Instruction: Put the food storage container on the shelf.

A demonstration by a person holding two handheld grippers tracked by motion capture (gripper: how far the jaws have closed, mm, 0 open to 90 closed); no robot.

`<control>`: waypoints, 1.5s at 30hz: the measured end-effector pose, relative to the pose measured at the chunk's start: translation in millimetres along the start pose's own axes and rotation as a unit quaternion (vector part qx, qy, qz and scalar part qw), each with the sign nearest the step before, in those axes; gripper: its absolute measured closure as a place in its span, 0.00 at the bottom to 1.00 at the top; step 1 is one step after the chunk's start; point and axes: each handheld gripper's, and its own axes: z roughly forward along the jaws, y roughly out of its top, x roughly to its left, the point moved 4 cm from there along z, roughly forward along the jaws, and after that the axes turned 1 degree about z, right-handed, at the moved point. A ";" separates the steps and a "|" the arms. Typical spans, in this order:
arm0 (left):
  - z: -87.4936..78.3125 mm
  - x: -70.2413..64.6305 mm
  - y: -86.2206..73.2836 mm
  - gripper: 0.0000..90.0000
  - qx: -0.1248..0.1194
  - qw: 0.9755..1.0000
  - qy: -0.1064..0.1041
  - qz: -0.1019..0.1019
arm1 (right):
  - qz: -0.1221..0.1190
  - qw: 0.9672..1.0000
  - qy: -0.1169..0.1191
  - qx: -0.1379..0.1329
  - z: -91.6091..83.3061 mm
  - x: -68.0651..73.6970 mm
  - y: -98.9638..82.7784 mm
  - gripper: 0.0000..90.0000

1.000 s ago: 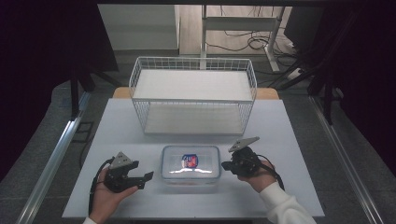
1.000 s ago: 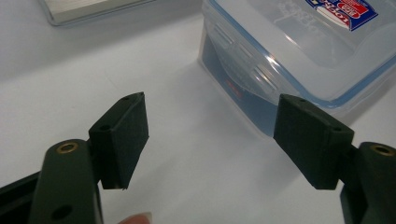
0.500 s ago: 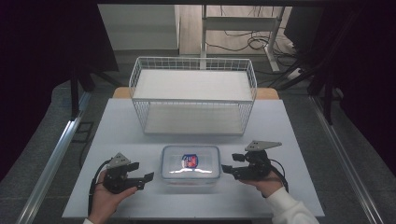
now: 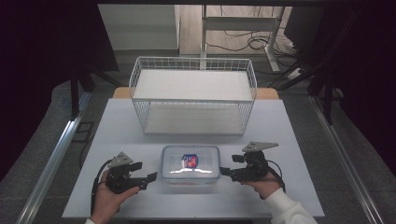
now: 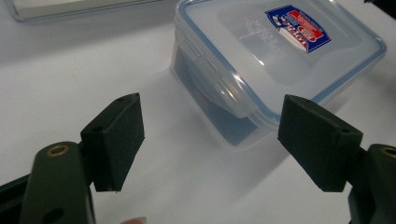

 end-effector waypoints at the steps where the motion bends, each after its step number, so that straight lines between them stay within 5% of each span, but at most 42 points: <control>1: 0.9 0.0 0.5 0.24 0.001 1.000 -0.001 -0.002 | 0.005 1.000 0.001 0.001 0.4 -0.2 -0.2 0.25; 5: 3.3 0.1 4.4 0.23 0.001 1.000 -0.008 -0.009 | 0.022 1.000 0.013 0.002 4.1 -2.0 0.4 0.23; 8: 5.4 -0.1 7.2 0.23 0.004 1.000 -0.016 -0.012 | 0.060 0.998 0.027 -0.001 7.2 -5.2 3.3 0.23; 19: 20.1 2.8 16.5 0.23 0.002 0.998 -0.043 -0.038 | 0.066 0.997 0.027 -0.001 14.2 -8.1 4.6 0.23; 20: 22.2 5.4 18.7 0.23 0.001 0.996 -0.058 -0.060 | 0.071 0.997 0.029 -0.004 15.3 -8.5 5.2 0.23; 22: 23.1 7.3 19.9 0.22 0.000 0.995 -0.067 -0.071 | 0.077 0.997 0.031 -0.006 15.8 -8.6 5.7 0.23; 23: 25.3 10.0 21.7 0.22 0.001 0.992 -0.085 -0.090 | 0.079 0.996 0.032 -0.007 16.7 -9.2 6.5 0.23; 37: 48.5 9.7 14.9 0.21 0.052 0.985 -0.132 -0.100 | 0.071 0.997 0.018 -0.011 20.1 -12.1 7.5 0.23; 42: 55.5 7.6 14.7 0.20 0.059 0.979 -0.154 -0.117 | 0.064 0.998 0.016 -0.009 15.8 -8.2 3.4 0.23; 45: 55.3 6.8 14.7 0.21 0.058 0.980 -0.154 -0.116 | 0.061 0.998 0.016 -0.011 14.0 -7.4 3.1 0.23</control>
